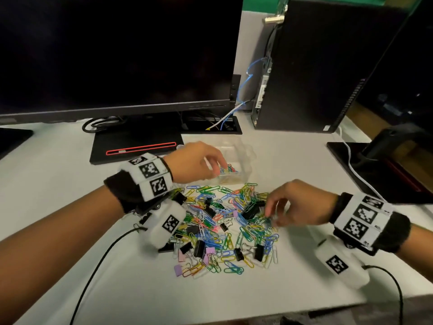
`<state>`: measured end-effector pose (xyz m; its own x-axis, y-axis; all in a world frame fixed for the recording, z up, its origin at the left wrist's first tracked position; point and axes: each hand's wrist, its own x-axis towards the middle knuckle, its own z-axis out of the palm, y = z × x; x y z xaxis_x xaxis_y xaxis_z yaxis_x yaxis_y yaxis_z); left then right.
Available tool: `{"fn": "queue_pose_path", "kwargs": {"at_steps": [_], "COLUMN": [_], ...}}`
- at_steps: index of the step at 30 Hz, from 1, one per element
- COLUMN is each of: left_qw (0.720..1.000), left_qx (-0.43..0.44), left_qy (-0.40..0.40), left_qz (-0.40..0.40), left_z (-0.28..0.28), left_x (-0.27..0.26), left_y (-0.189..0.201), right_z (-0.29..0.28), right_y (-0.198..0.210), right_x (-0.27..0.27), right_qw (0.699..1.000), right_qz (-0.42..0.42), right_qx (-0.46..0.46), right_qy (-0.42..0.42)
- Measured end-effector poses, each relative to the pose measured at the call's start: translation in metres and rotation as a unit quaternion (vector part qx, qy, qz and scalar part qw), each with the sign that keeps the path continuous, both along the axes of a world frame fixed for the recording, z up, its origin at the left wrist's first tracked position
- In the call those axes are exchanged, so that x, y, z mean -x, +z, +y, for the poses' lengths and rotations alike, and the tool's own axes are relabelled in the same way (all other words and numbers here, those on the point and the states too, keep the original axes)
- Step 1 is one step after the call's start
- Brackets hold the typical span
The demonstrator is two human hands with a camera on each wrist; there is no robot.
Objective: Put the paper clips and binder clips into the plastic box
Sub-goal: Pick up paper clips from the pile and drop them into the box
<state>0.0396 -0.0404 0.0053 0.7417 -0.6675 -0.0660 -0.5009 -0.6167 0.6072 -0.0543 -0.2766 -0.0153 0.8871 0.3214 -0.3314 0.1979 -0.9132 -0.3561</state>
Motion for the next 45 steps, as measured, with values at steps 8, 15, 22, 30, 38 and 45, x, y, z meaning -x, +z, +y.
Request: {"fn": "queue_pose_path", "kwargs": {"at_steps": [8,15,22,30,38,45], "left_qw": [0.964,0.952,0.960,0.985,0.998,0.994], "left_qx": [-0.201,-0.247,-0.222,-0.135,-0.016,0.036], "left_qy": [-0.170,-0.178,-0.164,-0.105,0.004,0.041], "left_qz": [-0.025,-0.036,-0.044,-0.024,0.066,0.091], "left_z": [-0.026,-0.029,-0.023,-0.022,-0.006,0.006], "left_x": [0.051,0.051,0.045,0.034,0.012,-0.002], "left_y": [-0.022,-0.034,-0.039,-0.038,-0.028,-0.025], "right_z": [0.017,0.034,0.026,0.017,0.018,0.031], "right_y": [-0.013,-0.025,-0.026,-0.010,-0.005,0.006], "right_x": [0.016,0.000,-0.016,-0.029,-0.047,-0.084], "right_qw": [0.998,0.999,0.996,0.987,0.973,0.963], "right_qz": [-0.020,-0.041,-0.014,0.000,0.047,-0.022], "right_qx": [0.042,0.000,-0.068,-0.120,-0.192,-0.231], "right_qy": [0.034,0.030,-0.048,-0.106,-0.124,-0.138]}}
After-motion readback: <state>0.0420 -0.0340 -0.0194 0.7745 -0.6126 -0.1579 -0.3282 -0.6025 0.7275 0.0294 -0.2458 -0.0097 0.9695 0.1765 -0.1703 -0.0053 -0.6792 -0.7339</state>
